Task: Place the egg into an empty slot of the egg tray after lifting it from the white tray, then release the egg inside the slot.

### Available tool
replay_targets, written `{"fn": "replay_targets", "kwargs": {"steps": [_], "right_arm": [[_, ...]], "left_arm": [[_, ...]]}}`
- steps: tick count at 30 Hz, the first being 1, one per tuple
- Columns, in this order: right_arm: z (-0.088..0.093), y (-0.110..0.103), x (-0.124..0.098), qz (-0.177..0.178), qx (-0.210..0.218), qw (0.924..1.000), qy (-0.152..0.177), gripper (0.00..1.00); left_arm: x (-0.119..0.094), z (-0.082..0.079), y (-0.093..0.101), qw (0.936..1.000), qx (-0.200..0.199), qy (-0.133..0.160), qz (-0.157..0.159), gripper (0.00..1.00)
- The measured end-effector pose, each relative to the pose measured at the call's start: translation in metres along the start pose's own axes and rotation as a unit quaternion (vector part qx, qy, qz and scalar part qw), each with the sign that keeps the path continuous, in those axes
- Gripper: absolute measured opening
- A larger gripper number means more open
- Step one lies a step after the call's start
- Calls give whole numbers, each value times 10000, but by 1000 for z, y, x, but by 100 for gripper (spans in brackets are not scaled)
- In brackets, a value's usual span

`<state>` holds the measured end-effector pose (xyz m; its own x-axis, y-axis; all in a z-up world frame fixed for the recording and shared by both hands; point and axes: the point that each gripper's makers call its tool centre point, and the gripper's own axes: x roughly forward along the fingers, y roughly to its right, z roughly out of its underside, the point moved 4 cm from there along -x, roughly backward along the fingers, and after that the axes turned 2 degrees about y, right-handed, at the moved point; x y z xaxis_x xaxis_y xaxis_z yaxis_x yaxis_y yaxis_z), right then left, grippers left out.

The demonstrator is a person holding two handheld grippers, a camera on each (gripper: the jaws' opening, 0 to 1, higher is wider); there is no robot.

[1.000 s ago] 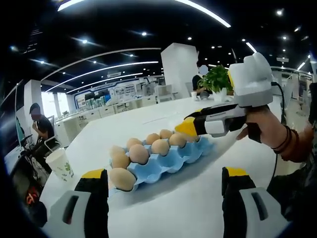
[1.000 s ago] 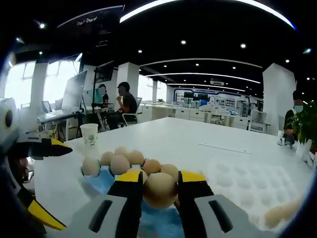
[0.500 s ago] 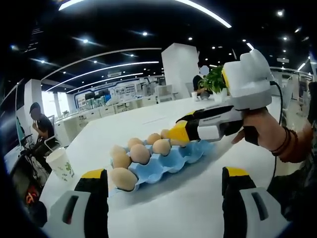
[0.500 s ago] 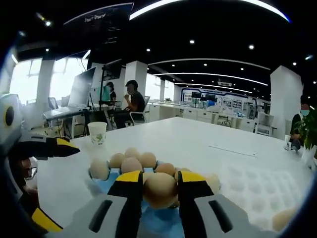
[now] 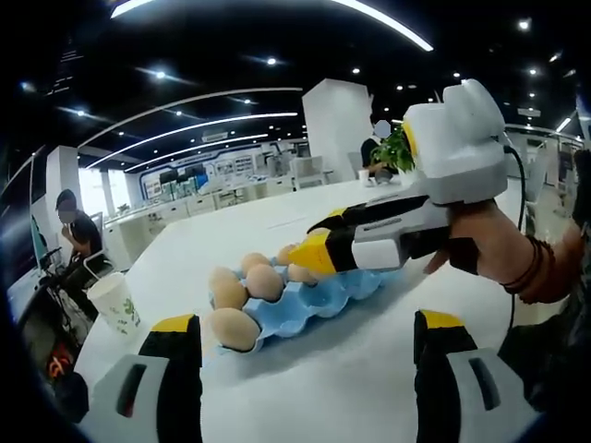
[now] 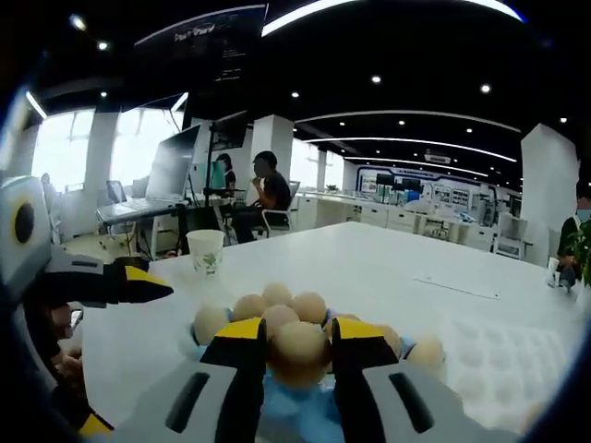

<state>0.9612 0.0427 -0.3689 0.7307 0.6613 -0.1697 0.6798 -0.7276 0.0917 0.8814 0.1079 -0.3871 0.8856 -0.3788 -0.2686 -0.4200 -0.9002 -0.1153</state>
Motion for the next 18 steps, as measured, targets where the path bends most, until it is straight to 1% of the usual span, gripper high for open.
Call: {"fn": "replay_targets", "kwargs": {"steps": [5, 10, 13, 18], "right_arm": [[-2, -10, 4, -255, -28, 9996, 76, 29], [-2, -17, 10, -370, -103, 9993, 25, 29], [-2, -22, 14, -502, -78, 9987, 16, 29], [4, -30, 22, -639, -179, 9978, -16, 29]], "left_arm": [[1, -1, 0, 10000, -6, 8, 12, 98], [2, 0, -2, 10000, -25, -4, -5, 98], [1, 1, -3, 10000, -36, -8, -20, 98], [0, -1, -4, 10000, -89, 35, -4, 98]]}}
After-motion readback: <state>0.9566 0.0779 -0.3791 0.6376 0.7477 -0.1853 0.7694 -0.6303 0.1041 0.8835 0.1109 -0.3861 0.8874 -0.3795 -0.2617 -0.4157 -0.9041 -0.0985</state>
